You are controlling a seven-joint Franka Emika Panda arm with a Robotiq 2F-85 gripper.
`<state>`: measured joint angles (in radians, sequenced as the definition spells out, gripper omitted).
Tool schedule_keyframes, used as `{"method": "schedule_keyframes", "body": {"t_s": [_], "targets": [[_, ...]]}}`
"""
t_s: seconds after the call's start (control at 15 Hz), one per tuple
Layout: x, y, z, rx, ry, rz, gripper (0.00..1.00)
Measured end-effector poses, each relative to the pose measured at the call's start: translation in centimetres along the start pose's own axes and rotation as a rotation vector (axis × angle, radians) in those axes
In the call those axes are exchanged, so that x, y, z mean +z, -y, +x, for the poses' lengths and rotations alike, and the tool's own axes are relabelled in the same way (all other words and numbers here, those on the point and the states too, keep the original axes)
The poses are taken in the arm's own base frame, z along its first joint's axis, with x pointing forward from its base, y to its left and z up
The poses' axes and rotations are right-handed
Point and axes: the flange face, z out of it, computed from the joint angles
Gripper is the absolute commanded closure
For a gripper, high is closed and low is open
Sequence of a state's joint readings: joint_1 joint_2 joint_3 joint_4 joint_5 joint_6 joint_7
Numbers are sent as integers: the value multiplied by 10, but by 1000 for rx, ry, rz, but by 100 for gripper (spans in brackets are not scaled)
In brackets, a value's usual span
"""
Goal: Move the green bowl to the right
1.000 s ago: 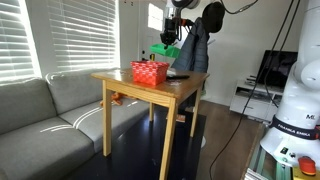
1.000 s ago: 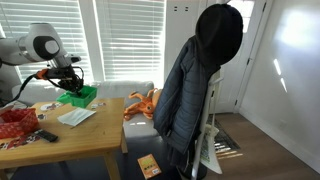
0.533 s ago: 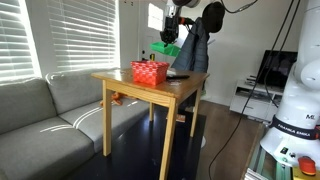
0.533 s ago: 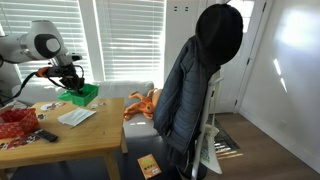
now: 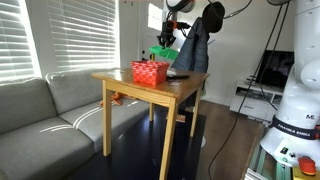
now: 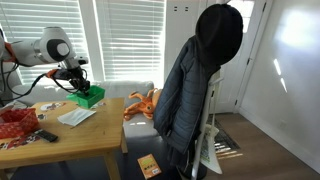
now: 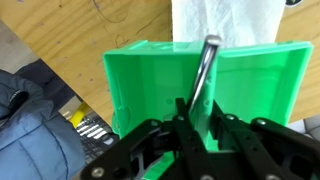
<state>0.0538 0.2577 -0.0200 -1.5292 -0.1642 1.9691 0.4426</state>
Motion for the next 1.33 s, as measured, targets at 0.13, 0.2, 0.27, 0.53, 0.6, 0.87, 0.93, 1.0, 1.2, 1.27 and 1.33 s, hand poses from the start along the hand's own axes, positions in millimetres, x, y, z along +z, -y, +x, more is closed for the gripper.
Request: {"method": "schedule_keyframes", "body": {"t_s": [0.13, 0.2, 0.27, 0.53, 0.6, 0.87, 0.93, 1.0, 1.2, 1.27, 1.33], "targets": [[13, -1, 18, 95, -6, -8, 94], [21, -3, 27, 145, -8, -15, 94], [29, -6, 36, 193, -10, -23, 94], [54, -14, 64, 374, -17, -52, 94], [59, -14, 69, 417, -13, -59, 94], [75, -10, 83, 556, 4, -80, 94], [79, -9, 85, 584, 7, -87, 94], [84, -8, 87, 608, 11, -95, 94], [96, -3, 91, 673, 26, -121, 94], [100, -2, 92, 692, 31, -129, 94], [103, 0, 93, 710, 34, -136, 94]]}}
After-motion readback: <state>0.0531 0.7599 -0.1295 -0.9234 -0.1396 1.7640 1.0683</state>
